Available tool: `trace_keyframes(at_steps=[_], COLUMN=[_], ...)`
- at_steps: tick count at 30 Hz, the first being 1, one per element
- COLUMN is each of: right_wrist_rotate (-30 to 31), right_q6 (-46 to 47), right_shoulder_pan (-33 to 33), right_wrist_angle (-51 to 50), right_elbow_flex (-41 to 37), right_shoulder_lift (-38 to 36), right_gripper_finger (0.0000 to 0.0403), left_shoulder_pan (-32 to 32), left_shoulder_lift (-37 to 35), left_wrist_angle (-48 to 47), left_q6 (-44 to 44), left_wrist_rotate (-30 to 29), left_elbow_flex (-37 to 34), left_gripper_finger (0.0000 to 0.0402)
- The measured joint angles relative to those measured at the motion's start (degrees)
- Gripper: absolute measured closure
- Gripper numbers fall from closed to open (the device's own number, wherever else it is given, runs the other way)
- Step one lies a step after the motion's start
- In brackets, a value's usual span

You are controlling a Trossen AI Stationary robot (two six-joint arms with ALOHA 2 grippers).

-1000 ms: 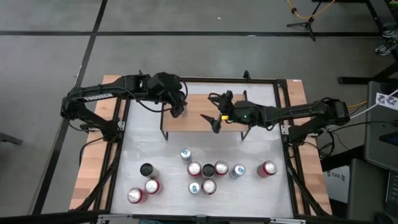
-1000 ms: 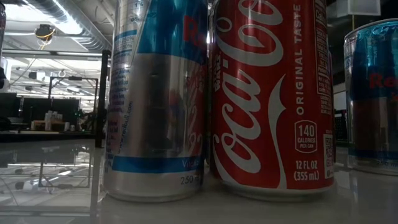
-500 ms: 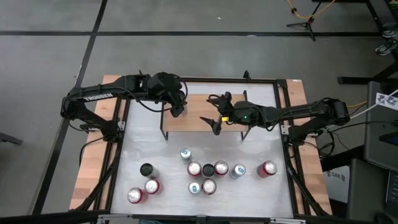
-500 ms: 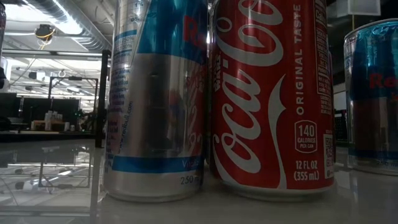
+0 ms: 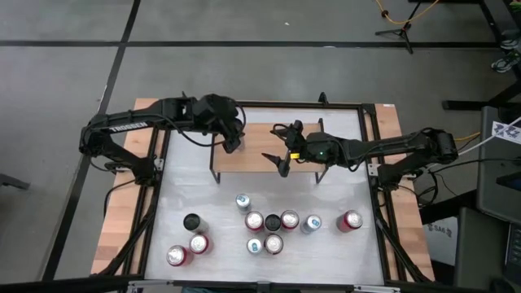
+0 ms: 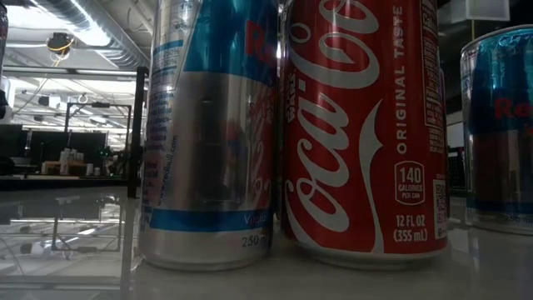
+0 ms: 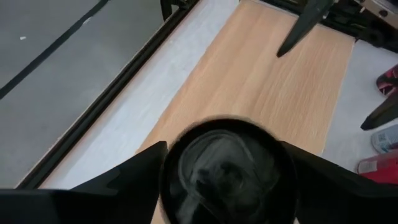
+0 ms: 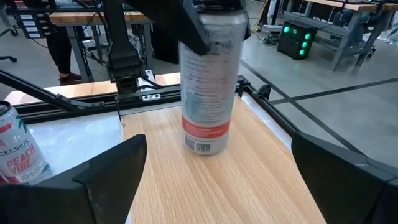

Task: Place canned beverage on shelf
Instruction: Put the center white soda can on the shelf

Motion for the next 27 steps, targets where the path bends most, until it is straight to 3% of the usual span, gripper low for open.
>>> trace_keyframes(at_steps=[7, 18, 27], right_wrist_rotate=[0.00, -1.27, -3.51], right_q6=[0.00, 0.03, 0.04], right_shoulder_pan=[0.00, 0.00, 0.02], right_wrist_angle=[0.14, 3.57, 7.26], right_elbow_flex=[0.00, 0.00, 0.00], right_shoulder_lift=[0.02, 2.38, 3.18], right_gripper_finger=[0.0011, 0.0011, 0.0011], left_shoulder_pan=[0.00, 0.00, 0.00], left_shoulder_lift=[-0.02, -0.81, -0.90], left_wrist_angle=[0.34, 1.39, 1.73], left_q6=[-0.05, -0.13, 3.12], left_wrist_rotate=[-1.11, -1.13, -2.44], left_elbow_flex=[0.00, 0.10, 6.02], left_gripper_finger=[0.0063, 0.0060, 0.0060])
